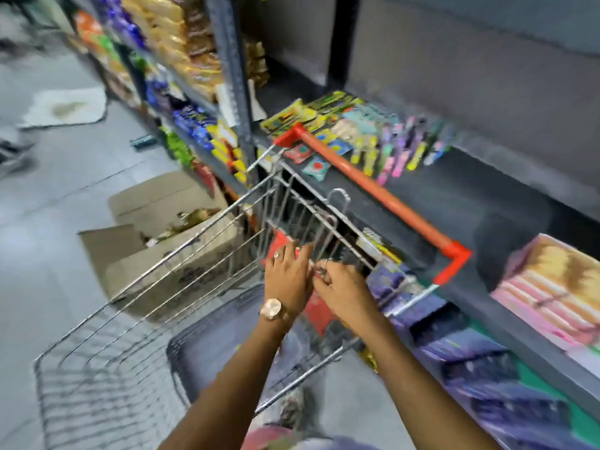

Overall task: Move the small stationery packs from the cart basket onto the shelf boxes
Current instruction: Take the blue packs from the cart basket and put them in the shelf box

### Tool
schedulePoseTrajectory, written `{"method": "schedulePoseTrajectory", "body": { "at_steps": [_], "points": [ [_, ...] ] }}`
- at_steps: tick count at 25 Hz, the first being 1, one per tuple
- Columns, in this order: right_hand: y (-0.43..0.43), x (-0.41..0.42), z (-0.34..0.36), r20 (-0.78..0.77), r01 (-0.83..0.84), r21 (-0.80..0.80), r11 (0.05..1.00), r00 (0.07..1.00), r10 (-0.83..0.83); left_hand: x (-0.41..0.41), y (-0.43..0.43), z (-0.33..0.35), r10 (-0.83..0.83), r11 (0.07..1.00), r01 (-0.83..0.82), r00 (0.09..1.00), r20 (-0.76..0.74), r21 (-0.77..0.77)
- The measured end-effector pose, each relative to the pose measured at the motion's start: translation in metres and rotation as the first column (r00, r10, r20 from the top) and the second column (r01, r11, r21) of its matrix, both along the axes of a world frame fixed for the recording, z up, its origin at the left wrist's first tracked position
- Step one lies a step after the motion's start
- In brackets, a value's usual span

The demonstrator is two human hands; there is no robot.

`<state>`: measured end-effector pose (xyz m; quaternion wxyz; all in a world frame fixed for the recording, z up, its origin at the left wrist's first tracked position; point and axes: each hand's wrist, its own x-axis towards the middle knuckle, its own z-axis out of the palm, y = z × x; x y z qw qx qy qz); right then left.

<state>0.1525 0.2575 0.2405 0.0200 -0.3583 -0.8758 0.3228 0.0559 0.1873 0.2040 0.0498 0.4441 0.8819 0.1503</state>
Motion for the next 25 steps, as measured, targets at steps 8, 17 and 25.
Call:
{"method": "schedulePoseTrajectory", "body": {
  "at_steps": [8, 17, 25],
  "points": [
    [-0.038, -0.059, -0.164, 0.519, -0.067, -0.453, 0.889, 0.791, 0.324, -0.028, -0.162, -0.178, 0.486, 0.737, -0.119, 0.777, 0.399, -0.666],
    [-0.077, -0.078, -0.323, 0.639, 0.590, -0.600, 0.541, 0.760, -0.120, -0.039, -0.133, -0.279, 0.385, 0.861, -0.157, 0.824, 0.415, -0.484],
    [-0.081, -0.074, -0.353, 0.613, 0.439, -0.377, 0.816, 0.779, -0.136, -0.076, -0.059, -0.307, 0.225, 0.901, -0.014, 0.869, 0.440, -0.434]
  ]
}}
